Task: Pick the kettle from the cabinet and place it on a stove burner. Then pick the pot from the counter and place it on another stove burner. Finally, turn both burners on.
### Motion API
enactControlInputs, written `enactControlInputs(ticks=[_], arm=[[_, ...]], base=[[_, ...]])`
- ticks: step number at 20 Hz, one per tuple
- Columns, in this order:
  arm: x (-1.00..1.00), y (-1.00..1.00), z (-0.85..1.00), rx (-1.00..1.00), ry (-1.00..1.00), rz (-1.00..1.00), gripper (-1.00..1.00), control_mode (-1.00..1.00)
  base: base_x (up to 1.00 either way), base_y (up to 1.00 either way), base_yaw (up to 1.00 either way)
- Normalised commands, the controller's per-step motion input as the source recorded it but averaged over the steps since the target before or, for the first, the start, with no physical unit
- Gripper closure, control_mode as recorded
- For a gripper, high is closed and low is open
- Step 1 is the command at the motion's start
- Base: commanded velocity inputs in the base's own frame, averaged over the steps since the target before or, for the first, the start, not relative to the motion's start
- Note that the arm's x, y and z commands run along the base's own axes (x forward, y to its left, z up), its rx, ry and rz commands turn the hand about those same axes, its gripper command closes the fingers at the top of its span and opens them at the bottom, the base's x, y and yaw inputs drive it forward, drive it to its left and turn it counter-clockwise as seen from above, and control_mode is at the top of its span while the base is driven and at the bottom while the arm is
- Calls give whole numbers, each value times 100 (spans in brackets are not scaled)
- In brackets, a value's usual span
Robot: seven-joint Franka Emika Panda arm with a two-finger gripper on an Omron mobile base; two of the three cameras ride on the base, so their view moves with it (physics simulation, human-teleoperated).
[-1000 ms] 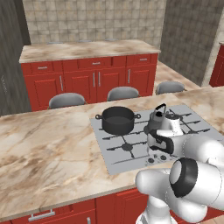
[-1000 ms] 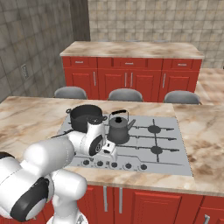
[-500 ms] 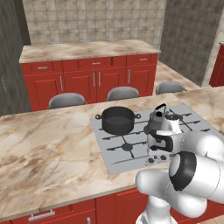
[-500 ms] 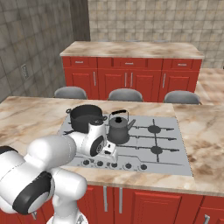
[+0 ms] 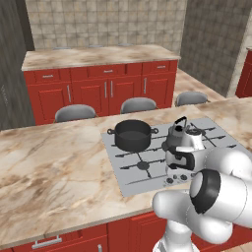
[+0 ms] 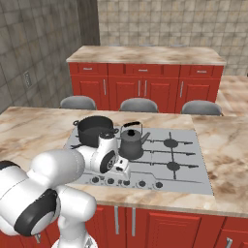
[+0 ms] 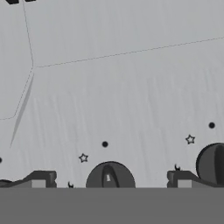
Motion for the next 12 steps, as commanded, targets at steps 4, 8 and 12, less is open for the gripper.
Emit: enactControlInputs(ticks=[4,8,12], arm=[[0,0,-8,0,0,0,-100,-100],[-2,0,-16,0,0,0,100,-100],[-12,3,-21,0,-3,0,100,-100]], base=[[0,0,0],[0,0,0],[0,0,0]])
